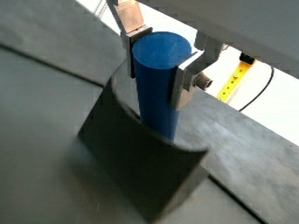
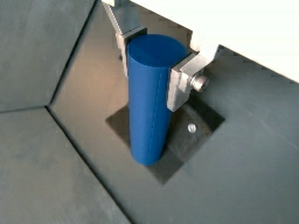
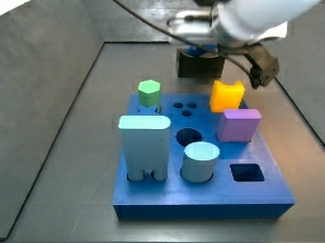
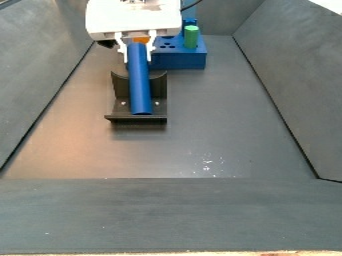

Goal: Pick up the round object. Move up. Place the round object on the fixture. Regrasp the round object. Move to above the board. Insert the round object.
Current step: Move to above the board.

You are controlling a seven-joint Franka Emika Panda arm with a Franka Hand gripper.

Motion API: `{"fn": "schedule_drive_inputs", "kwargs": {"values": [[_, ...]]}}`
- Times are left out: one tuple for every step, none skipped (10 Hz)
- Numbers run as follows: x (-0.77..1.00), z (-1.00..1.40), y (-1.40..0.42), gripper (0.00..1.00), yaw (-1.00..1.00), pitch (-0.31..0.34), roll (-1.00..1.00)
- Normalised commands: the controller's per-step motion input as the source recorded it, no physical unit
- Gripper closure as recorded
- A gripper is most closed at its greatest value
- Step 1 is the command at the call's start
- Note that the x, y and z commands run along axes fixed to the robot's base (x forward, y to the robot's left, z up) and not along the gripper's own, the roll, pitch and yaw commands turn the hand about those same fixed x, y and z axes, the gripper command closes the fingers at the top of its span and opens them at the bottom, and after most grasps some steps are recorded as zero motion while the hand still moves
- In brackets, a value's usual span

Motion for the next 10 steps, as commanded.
{"fn": "schedule_drive_inputs", "kwargs": {"values": [[-0.17, 1.0, 0.17, 1.0, 0.15, 0.303, -0.26], [-0.16, 1.0, 0.16, 1.0, 0.21, 0.223, -0.19], [-0.16, 1.0, 0.15, 1.0, 0.25, 0.122, -0.11], [-0.15, 1.0, 0.15, 1.0, 0.24, 0.064, -0.08], [-0.15, 1.0, 0.14, 1.0, 0.2, -0.013, -0.06], [-0.15, 1.0, 0.14, 1.0, 0.17, -0.053, -0.05], [-0.14, 1.0, 0.13, 1.0, 0.11, -0.091, -0.04], [-0.14, 1.0, 0.13, 1.0, 0.08, -0.102, -0.04], [-0.14, 1.0, 0.12, 1.0, 0.02, -0.101, -0.04], [-0.14, 1.0, 0.11, 1.0, -0.01, -0.088, -0.04]]}}
